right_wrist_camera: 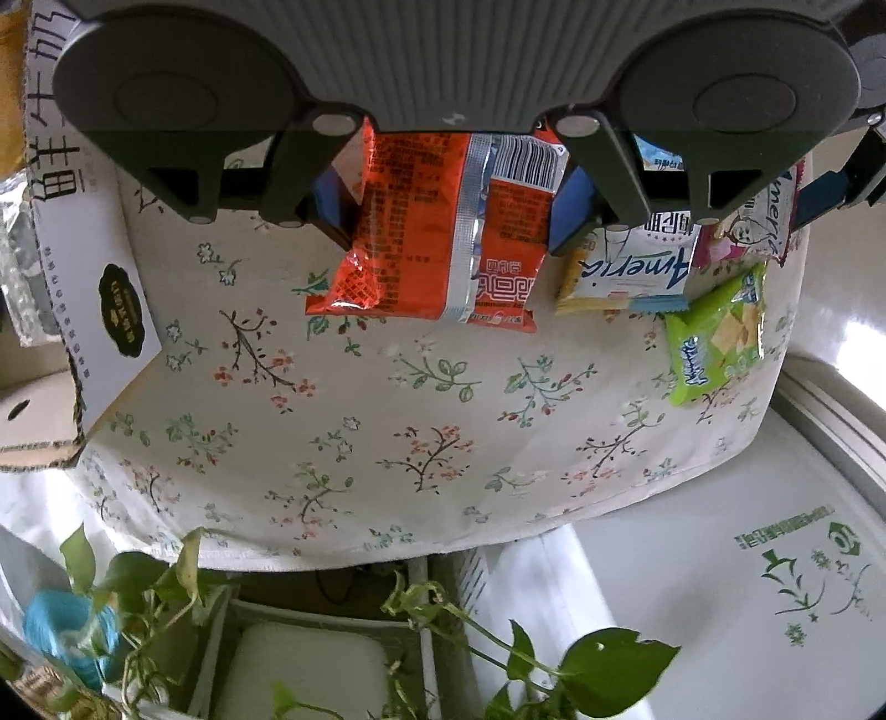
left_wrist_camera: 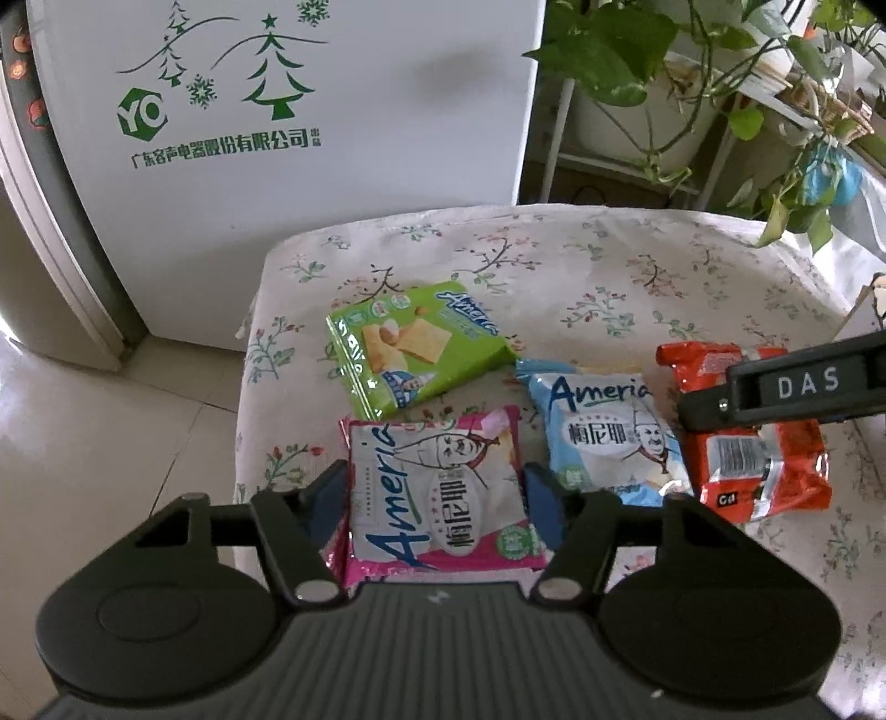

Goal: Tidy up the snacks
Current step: 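Lower and close the left tool on the pink bag while the right tool grasps the red-orange bag, then lift both held bags and carry them over the cardboard box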

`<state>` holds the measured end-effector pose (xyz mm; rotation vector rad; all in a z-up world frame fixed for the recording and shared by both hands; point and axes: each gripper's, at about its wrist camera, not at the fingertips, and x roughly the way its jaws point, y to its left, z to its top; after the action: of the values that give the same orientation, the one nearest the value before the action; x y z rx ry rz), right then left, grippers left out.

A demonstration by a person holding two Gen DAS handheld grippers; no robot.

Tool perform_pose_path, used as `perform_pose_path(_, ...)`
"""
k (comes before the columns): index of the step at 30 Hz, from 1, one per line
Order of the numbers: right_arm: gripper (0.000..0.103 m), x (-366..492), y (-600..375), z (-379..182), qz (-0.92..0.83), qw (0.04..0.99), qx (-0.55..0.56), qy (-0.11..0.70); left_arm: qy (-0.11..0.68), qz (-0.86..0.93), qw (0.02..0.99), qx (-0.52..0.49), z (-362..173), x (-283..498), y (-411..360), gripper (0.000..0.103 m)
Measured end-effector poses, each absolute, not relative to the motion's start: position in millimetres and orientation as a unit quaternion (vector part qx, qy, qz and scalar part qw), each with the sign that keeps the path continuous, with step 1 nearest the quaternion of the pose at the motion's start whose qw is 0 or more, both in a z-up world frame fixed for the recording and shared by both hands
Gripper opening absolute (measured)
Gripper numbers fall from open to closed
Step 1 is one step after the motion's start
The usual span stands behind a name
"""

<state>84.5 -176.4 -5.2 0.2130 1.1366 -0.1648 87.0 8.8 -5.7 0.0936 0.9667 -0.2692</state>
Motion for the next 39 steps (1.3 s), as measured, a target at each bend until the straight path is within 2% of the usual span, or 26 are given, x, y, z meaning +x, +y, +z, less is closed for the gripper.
perform_pose_path(25,0.078,31,-168,56,-0.039,0.868,0.073,0.490,0.440,-0.111,0.891,0.014,36,58,8,0.065)
perform_pose_path(39,0.078,20,-181,60,-0.034,0.868,0.076,0.489,0.440,-0.102,0.892,0.008,42,46,9,0.065)
